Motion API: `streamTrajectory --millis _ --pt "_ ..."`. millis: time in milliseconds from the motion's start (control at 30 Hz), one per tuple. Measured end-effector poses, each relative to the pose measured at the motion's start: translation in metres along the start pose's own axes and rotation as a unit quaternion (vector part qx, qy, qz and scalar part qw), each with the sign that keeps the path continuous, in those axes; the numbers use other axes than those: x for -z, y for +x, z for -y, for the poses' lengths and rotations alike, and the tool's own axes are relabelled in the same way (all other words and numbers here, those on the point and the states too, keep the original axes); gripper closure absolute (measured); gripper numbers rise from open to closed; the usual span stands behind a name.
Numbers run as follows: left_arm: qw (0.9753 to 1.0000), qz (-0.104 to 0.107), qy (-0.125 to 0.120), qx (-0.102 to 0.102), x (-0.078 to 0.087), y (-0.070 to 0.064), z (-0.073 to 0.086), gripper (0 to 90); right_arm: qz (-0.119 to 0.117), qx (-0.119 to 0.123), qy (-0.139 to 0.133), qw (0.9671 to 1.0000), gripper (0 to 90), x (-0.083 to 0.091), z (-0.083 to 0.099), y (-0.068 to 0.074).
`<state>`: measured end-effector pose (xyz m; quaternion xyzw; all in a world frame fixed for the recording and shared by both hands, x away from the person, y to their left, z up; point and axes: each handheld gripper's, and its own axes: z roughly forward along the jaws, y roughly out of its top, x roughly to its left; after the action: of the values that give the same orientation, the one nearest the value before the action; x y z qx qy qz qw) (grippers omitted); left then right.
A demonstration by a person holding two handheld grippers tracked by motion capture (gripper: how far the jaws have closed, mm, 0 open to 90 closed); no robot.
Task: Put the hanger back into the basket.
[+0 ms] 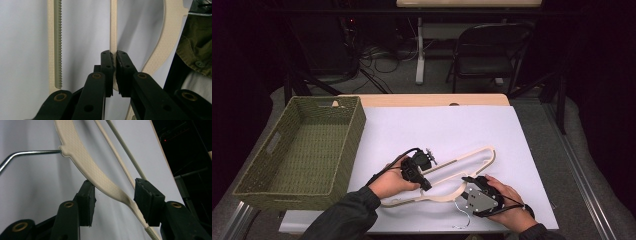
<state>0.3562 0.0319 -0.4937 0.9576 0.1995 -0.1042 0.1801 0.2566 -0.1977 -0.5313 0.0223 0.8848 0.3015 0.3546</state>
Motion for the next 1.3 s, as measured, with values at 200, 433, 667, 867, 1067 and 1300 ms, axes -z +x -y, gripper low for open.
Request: streamTrajectory --millis 200,433,667,867,1067,1300 --pt "1.0000 0.007 0.002 0.003 -0.006 0.002 0.002 84.7 -0.024 -0.010 0.005 0.9997 59.2 -0.007 0.001 0.003" --pt "0.9999 0.013 -0.005 0.007 -0.010 0.004 0.005 84.3 -0.037 -0.015 0.011 0.9991 64.3 -0.007 0.001 0.001" --pt "0.9997 0.009 -0.016 0.013 -0.011 0.005 0.007 82.0 -0.041 -0.013 0.009 0.9990 64.4 -0.010 0.001 0.003" --pt "0.9982 -0.004 -0.057 0.016 0.009 0.002 0.016 67.8 -0.044 -0.009 0.015 0.9989 64.2 -0.011 0.001 0.005" --pt "0.9942 -0.043 -0.098 -0.012 0.018 -0.015 0.038 49.5 -0.043 -0.022 0.011 0.9988 64.2 -0.009 0.001 0.002" --pt "0.9902 -0.085 -0.104 -0.039 0.008 -0.033 0.058 38.5 -0.044 -0.030 0.003 0.9986 64.1 -0.009 0.001 0.000"
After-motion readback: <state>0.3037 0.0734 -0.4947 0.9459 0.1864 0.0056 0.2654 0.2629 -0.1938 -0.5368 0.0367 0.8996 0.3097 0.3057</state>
